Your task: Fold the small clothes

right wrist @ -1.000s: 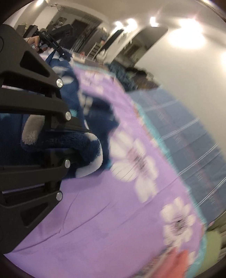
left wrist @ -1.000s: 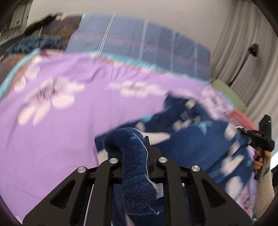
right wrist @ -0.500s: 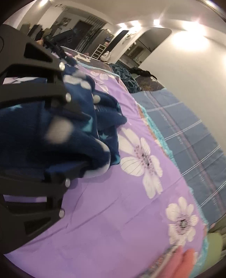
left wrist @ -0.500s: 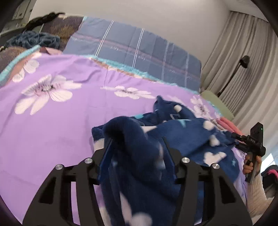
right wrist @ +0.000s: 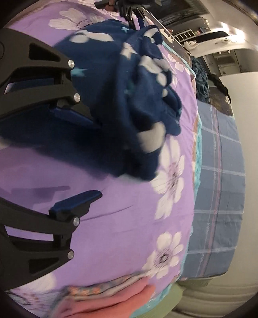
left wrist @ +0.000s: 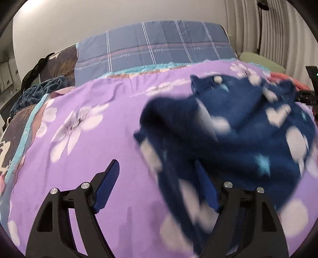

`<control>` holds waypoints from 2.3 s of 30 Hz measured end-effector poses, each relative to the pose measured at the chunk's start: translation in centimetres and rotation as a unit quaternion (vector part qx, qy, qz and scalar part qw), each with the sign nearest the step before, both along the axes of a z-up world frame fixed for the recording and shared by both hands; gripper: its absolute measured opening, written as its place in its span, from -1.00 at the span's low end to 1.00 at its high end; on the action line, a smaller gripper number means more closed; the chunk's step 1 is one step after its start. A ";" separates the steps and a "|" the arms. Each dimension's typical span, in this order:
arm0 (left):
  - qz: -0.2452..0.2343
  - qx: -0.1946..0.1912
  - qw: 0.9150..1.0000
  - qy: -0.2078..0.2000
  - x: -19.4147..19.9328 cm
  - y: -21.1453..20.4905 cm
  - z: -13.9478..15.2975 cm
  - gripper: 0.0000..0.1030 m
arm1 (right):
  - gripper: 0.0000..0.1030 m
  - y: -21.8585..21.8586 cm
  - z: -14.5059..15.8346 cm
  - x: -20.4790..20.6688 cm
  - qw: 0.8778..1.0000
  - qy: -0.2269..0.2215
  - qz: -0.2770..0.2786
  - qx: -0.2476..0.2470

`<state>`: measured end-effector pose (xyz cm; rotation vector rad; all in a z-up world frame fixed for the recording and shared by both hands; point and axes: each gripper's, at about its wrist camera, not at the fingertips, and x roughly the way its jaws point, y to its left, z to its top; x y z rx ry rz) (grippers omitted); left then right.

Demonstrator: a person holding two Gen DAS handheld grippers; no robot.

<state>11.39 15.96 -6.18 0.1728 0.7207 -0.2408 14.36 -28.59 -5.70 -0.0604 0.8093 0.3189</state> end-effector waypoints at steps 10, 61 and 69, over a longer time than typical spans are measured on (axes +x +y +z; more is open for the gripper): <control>0.019 -0.169 0.984 0.049 10.1 2.7 -0.7 0.49 | 0.04 -1.2 -0.7 9.2 0.991 0.050 -0.016 0.122; 0.040 -0.169 0.975 0.139 -8.9 1.6 -4.0 -0.83 | 0.08 -1.9 -2.4 -6.8 0.983 0.084 -0.061 0.152; 0.072 -0.075 0.993 0.059 -9.6 -0.2 0.7 -0.50 | 0.13 -2.3 -1.8 -7.2 0.985 0.069 -0.064 0.147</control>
